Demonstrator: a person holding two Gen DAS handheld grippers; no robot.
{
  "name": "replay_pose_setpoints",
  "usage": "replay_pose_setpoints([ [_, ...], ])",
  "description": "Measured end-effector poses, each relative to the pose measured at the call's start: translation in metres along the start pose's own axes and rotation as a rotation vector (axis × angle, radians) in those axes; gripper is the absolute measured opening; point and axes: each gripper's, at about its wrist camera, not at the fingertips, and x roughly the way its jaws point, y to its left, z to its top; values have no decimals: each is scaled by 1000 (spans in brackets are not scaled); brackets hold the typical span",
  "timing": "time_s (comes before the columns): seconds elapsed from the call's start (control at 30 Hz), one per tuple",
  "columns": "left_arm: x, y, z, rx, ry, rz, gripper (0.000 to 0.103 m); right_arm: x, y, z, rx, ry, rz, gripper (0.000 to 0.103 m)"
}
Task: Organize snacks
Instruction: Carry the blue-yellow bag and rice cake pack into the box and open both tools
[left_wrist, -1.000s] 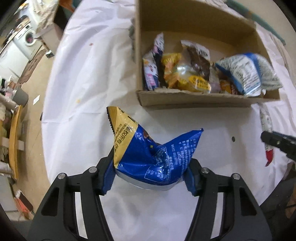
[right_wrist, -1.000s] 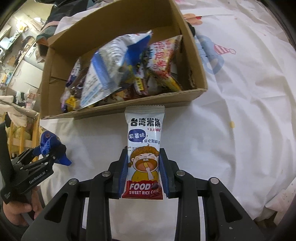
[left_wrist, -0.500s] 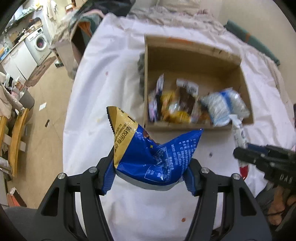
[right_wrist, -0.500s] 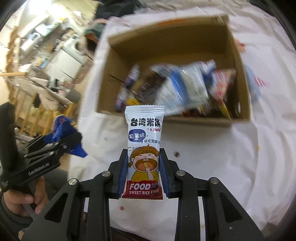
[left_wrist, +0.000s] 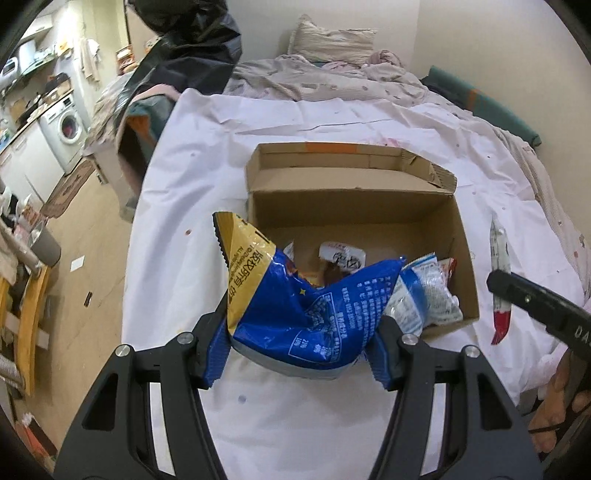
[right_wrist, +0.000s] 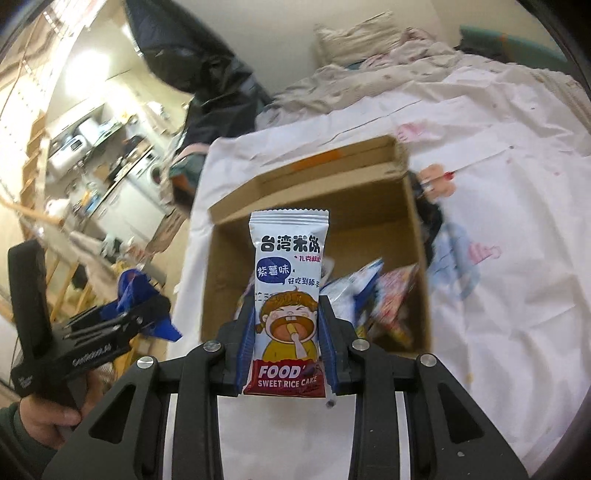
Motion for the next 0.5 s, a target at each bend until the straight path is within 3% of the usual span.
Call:
replay_pose_setpoints([
  [0.5, 66, -17, 16, 39, 39, -19, 59, 64, -29, 23, 31, 69, -137, 33],
])
